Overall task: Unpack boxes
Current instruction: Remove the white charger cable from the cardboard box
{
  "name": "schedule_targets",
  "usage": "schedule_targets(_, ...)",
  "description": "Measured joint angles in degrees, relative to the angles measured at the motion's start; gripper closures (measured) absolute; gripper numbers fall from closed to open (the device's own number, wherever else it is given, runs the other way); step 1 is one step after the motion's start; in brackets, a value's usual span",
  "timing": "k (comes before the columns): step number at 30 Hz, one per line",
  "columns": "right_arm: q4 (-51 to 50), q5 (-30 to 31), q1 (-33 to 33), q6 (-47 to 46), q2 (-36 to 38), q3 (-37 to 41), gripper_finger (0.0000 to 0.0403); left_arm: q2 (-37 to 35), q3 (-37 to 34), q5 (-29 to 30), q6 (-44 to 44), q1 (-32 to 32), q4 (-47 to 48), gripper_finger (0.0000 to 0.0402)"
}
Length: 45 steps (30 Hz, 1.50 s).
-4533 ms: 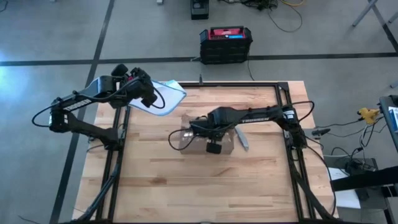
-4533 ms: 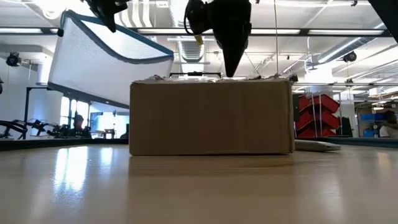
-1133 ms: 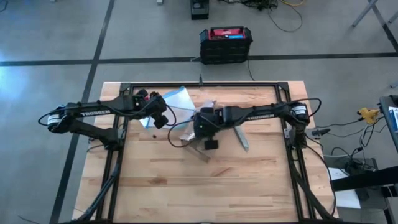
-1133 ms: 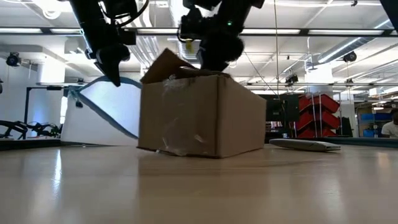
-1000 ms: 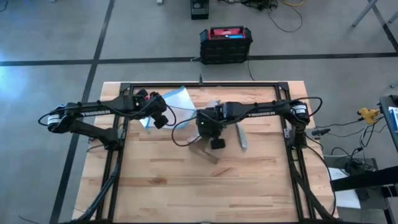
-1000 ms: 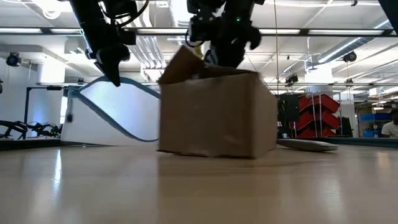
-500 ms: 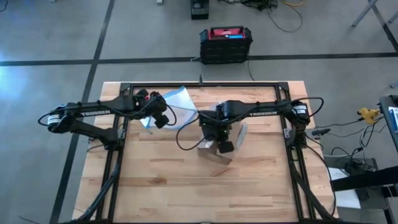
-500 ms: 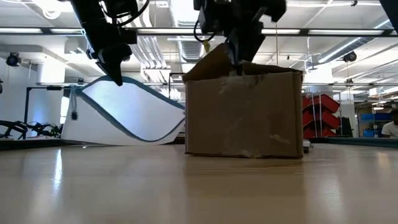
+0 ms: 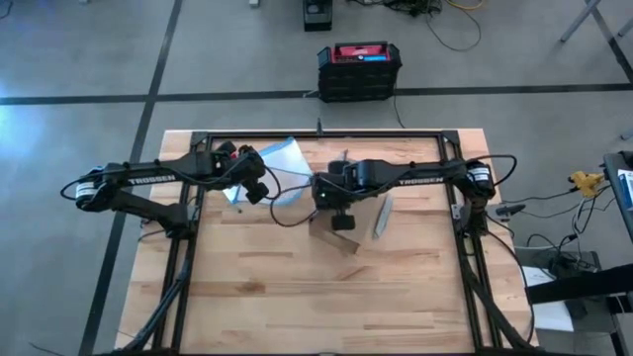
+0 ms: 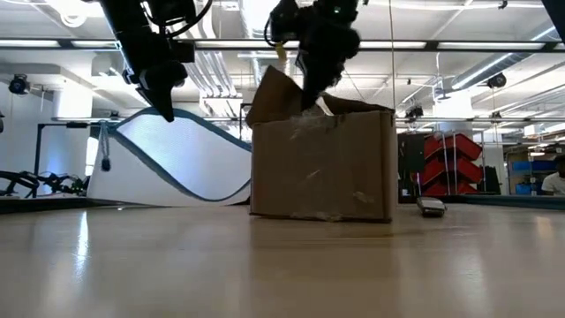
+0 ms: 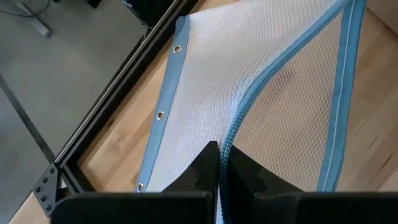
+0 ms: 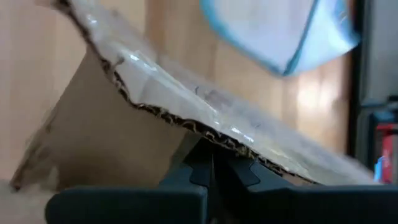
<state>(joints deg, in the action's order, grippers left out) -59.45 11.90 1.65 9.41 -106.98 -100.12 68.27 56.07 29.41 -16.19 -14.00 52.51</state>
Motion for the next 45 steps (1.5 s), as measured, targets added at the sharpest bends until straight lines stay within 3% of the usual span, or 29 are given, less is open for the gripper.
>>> schedule_targets(4,2.5,2.2,0.0,5.0,0.0,0.0,0.0403,0.0,0.0,-0.1,0.0,0.0,0.4,0.0401)
schedule_targets(9,1.7,12.6,-1.0,12.3,0.9,0.0,0.0403,0.0,0.0,-0.3,0.0,0.0,1.2,0.0401)
schedule_targets(21,-4.0,18.1,-1.5,19.2,1.5,0.0,0.0400,0.0,0.0,-0.4,-0.5,0.0,1.1,0.0401)
schedule_targets(25,-4.0,18.2,-1.5,20.1,1.7,0.0,0.0369,0.0,0.0,-0.4,-0.6,0.0,0.9,0.0401)
schedule_targets(36,-3.8,19.7,-2.1,20.6,1.5,0.0,0.0234,0.0,0.0,-0.4,-0.6,0.0,0.6,0.0401)
schedule_targets(39,-3.7,21.9,-2.2,21.9,1.5,0.0,0.0216,0.0,0.0,-0.4,-0.6,0.0,0.6,0.0401)
schedule_targets(45,-2.5,20.7,-1.6,22.5,0.0,0.1,0.0202,0.0,0.0,-0.4,-0.6,0.0,0.6,0.0401)
